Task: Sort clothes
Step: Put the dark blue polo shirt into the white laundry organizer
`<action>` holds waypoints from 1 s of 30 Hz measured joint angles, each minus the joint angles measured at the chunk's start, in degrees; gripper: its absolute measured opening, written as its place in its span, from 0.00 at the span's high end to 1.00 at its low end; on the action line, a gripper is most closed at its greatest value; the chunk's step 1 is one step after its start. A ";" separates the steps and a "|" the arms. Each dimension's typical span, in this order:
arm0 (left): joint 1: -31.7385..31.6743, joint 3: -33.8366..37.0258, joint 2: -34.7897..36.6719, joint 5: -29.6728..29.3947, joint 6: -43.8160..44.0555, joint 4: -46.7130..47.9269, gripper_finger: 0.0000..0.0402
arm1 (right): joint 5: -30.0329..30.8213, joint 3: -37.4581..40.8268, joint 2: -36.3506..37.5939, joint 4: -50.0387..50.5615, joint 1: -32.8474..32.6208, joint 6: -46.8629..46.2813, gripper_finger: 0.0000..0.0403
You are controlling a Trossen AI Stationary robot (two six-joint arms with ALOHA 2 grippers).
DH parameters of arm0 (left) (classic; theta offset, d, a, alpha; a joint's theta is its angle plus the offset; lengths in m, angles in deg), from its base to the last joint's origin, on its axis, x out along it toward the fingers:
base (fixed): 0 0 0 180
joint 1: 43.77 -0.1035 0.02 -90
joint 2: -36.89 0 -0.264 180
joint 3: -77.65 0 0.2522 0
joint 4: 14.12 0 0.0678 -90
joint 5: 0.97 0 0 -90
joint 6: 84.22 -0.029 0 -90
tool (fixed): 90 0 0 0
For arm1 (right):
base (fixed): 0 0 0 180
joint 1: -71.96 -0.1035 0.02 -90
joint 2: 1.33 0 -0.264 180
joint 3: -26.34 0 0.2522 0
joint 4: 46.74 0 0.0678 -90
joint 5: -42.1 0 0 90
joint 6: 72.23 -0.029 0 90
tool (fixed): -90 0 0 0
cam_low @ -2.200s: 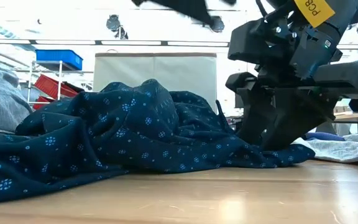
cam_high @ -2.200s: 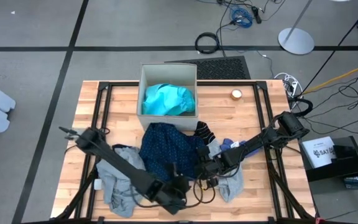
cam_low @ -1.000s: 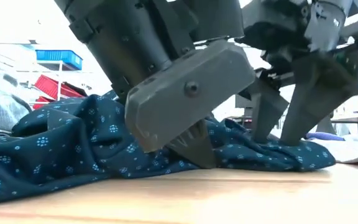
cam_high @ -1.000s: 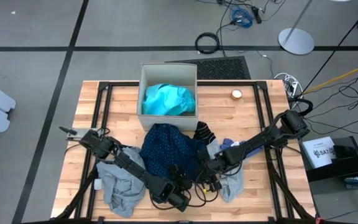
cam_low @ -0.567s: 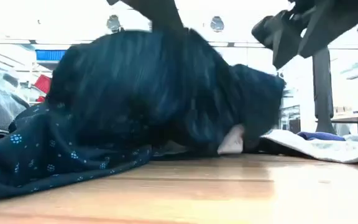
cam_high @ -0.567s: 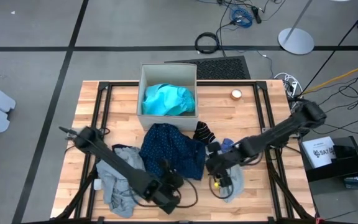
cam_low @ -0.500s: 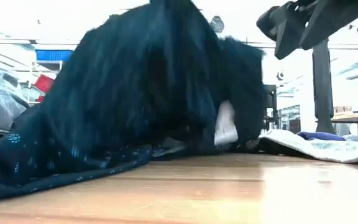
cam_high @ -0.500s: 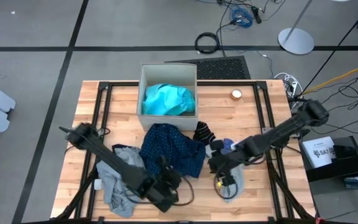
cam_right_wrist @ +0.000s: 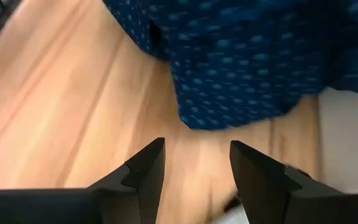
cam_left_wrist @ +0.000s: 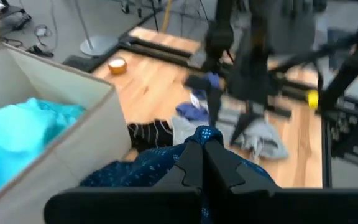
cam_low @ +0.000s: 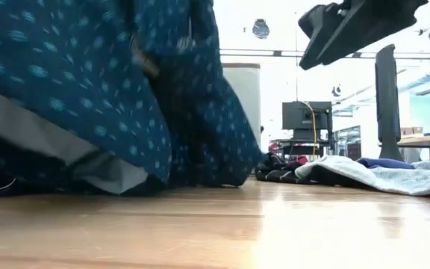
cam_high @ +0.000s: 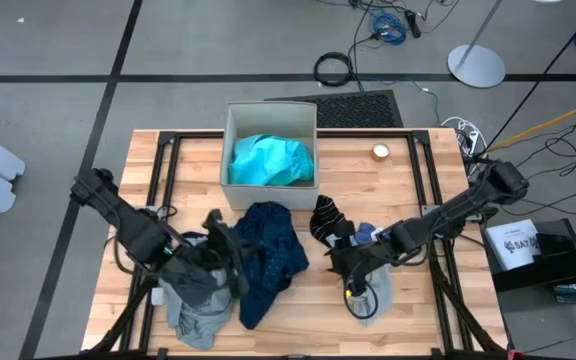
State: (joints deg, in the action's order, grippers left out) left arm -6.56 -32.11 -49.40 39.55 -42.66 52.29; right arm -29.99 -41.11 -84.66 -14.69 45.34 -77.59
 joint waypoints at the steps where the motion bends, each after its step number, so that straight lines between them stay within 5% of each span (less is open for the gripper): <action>1: -0.01 0.00 0.74 -0.72 0.03 -0.06 1.00 | -0.01 1.64 -0.46 -4.10 0.03 -0.02 0.58; 8: -0.93 0.00 3.51 -2.47 -0.02 -0.67 1.00 | 2.57 9.38 -5.29 -31.91 -1.71 0.53 0.58; 14: -1.65 0.00 3.55 -2.43 -0.25 -0.69 1.00 | 11.62 9.40 -9.55 -37.74 -2.16 1.52 0.58; 20: -2.38 0.00 3.55 -3.09 0.03 -0.74 1.00 | 12.19 9.39 -14.98 -47.00 -1.84 2.12 0.58; 30: -4.84 0.00 3.55 -1.72 -0.14 -0.72 1.00 | 16.89 3.13 -22.24 -48.19 0.34 4.45 0.58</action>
State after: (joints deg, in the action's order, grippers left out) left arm -11.40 -32.11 -45.85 37.84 -42.80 51.57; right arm -13.10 -37.98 -106.89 -62.87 45.68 -73.14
